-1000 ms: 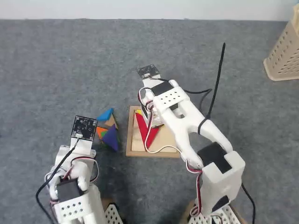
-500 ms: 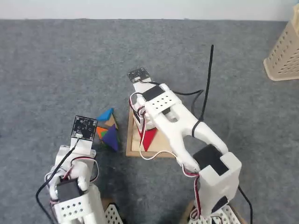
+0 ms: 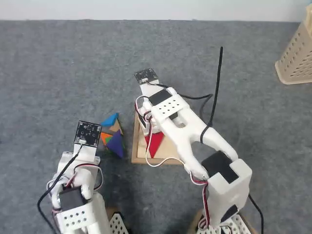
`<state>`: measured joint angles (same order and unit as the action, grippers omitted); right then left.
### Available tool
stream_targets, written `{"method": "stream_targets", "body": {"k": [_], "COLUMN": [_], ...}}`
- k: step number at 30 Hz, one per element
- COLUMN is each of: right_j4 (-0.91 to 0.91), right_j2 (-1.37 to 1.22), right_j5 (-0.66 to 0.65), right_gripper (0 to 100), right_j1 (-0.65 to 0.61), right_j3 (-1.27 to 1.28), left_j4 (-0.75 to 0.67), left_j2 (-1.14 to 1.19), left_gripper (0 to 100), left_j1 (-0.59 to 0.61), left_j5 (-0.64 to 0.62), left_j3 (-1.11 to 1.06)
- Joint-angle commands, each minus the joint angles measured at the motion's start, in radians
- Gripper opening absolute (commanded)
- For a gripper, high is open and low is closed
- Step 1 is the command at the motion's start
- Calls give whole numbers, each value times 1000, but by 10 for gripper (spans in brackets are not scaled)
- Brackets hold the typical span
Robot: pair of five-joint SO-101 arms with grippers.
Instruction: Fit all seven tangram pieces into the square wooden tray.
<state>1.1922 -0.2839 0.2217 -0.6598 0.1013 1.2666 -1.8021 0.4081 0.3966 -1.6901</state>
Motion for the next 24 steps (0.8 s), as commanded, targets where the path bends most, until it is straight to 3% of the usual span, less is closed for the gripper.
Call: {"method": "stream_targets", "body": {"k": [1, 8, 14, 24], "right_j4": [51, 22, -243, -245], "right_j2": [140, 344, 401, 398], "right_j5": [-9, -176, -249, -273], "right_gripper": [10, 136, 119, 119], "right_j1": [18, 91, 90, 50], "right_j3": [-48, 101, 368, 390], "left_j4": [2, 2, 2, 2], "left_j2": [-14, -14, -14, -14], "left_gripper": [98, 98, 98, 98], "left_j1": [2, 2, 2, 2], "left_j5": [14, 14, 14, 14], "left_j3": [4, 4, 4, 4]}}
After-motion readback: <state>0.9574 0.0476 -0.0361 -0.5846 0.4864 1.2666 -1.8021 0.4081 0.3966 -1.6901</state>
